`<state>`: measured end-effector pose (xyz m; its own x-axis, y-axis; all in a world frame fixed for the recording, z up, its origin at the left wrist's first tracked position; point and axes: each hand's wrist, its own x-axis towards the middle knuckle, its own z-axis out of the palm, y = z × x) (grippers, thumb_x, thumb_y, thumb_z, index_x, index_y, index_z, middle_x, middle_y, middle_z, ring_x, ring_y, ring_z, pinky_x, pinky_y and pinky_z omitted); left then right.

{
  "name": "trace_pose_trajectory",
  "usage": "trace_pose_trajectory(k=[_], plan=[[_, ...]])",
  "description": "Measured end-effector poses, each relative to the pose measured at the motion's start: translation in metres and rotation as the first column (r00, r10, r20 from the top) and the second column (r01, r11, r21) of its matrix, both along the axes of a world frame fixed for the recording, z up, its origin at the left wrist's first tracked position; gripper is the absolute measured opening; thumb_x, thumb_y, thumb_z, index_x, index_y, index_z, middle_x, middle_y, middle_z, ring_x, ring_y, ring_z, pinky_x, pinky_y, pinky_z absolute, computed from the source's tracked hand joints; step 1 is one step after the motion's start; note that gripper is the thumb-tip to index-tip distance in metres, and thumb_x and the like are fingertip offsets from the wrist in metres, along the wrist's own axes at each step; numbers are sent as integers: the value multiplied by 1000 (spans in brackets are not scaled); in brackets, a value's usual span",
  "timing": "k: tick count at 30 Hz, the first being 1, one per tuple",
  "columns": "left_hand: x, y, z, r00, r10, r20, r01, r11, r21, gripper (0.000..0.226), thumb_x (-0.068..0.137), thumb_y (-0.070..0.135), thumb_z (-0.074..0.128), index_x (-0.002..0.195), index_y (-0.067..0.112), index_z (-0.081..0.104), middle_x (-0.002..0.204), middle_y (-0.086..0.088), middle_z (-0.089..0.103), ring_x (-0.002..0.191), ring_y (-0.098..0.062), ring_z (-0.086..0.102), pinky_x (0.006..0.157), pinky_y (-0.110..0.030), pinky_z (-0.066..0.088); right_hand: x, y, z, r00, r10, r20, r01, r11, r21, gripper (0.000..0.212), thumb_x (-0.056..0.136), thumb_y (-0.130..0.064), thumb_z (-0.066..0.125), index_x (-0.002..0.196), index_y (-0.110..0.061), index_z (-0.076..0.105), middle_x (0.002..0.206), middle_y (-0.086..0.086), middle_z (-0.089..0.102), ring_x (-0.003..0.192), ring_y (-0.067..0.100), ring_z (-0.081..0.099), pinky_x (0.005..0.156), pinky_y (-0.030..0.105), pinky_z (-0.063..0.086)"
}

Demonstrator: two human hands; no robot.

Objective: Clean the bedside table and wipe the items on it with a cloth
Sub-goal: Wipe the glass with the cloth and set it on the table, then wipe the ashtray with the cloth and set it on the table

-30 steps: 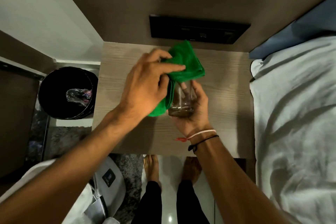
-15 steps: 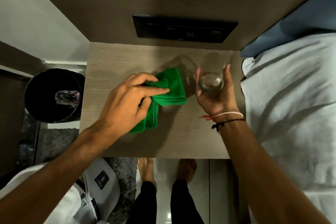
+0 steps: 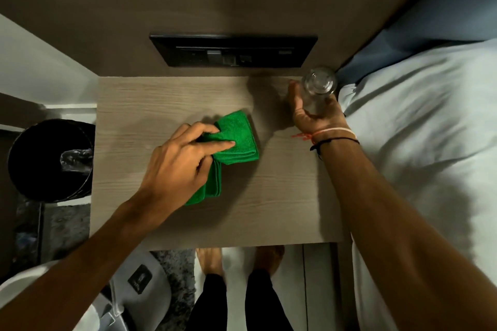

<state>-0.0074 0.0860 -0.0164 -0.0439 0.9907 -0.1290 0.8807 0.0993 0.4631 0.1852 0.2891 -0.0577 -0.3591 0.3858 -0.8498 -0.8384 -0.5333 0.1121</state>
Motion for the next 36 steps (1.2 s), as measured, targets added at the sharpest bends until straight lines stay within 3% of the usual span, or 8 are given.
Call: trace_pose_trajectory(k=[14,18,20,24,28,30,32,36], plan=[[23,28,1,997,-64,-45,64,998,2,49,84,3,60,124,30,68,128,-5,62,102,-26,58,67,-48,60,4,20,-4,989,139,56,-142,988,58,50,107,-37,36,144,-9,50,148,15,53,139,31,47,108,41,43],[35,31,4,988,-140,-67,141,990,15,47,85,5,57,123,29,70,127,-6,63,100,-26,60,63,-46,60,14,2,7,982,181,55,-182,983,24,63,105,-46,33,121,7,63,143,23,55,135,39,50,102,44,50],[44,32,6,980,-191,-62,193,981,34,45,86,6,54,123,27,70,126,-7,64,99,-26,60,62,-45,60,20,-15,18,964,250,86,-253,967,30,71,103,-50,39,96,18,59,133,27,60,125,38,59,85,40,59],[71,41,14,942,-332,-48,335,937,96,43,90,10,46,124,23,70,122,-10,65,99,-27,63,65,-47,60,54,-42,59,842,397,365,-479,861,169,46,100,-43,52,88,0,63,83,13,70,74,22,68,56,27,60],[116,55,33,919,-392,-29,389,898,206,40,91,9,49,122,20,71,120,-13,65,98,-30,62,65,-47,58,112,-54,113,762,26,648,-379,828,413,27,102,-27,55,82,-9,59,69,9,52,57,16,49,49,20,46],[146,64,46,914,-407,-5,389,871,299,40,89,5,52,121,19,71,120,-14,64,98,-29,60,71,-45,54,154,-63,135,571,-155,807,-415,794,445,25,101,-23,57,86,-3,63,70,11,57,59,18,53,53,26,46],[179,73,61,902,-431,32,387,838,384,41,87,1,54,120,17,72,119,-16,63,98,-30,59,78,-41,50,197,-76,146,206,-257,944,-503,800,327,26,98,-25,61,88,-3,70,75,7,69,68,17,66,65,27,55],[251,88,84,868,-492,65,406,780,476,42,85,-6,55,118,15,73,119,-18,62,97,-33,58,82,-36,46,280,-113,148,-371,-236,898,-452,891,47,20,93,-27,65,99,-9,71,99,2,69,94,14,61,80,15,43]])
